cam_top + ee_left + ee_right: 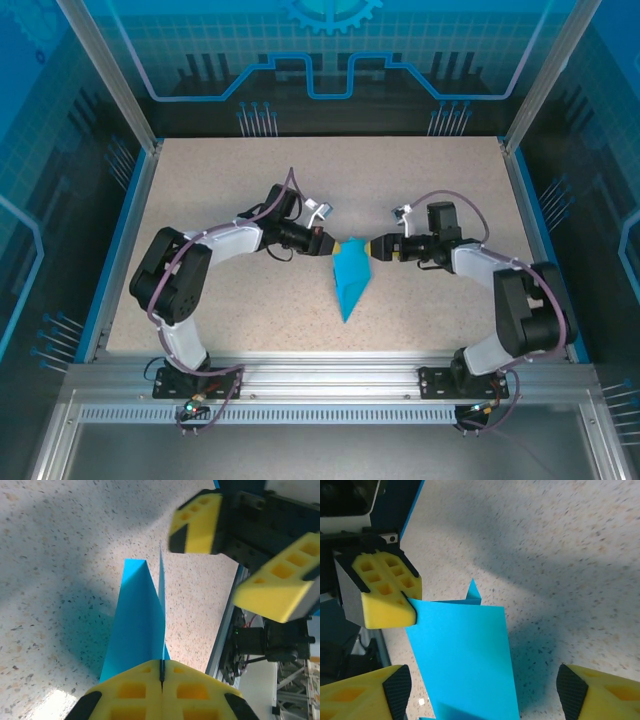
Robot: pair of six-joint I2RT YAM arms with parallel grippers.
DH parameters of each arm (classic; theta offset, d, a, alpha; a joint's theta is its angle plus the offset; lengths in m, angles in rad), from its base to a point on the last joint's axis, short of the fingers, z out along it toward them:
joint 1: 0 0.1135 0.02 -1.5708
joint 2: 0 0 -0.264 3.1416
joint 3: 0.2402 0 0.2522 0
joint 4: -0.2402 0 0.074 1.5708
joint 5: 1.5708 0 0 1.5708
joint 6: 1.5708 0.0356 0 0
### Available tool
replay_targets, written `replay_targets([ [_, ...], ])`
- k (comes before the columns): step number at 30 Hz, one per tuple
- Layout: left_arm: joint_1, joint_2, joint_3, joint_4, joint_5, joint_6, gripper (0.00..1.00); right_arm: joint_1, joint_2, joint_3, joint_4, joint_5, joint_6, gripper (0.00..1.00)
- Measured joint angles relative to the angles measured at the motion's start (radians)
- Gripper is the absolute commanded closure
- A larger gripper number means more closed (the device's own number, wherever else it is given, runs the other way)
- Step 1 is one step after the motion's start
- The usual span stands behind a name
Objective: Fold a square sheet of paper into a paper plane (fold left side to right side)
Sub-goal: Fold the wing for the fifth time at the center of the table.
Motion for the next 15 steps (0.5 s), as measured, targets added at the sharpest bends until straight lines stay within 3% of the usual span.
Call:
replay_targets([
  [8, 0.0, 0.0, -0.006, 0.007, 0.032, 0.022, 1.0, 0.024, 0.143, 0.024, 0.08, -0.117, -0.018, 0.34],
  [15, 0.0, 0.0, -0.006, 0.008, 0.034, 0.026, 1.0, 0.035, 0.151, 0.032, 0.098, -0.166, -0.034, 0.52],
])
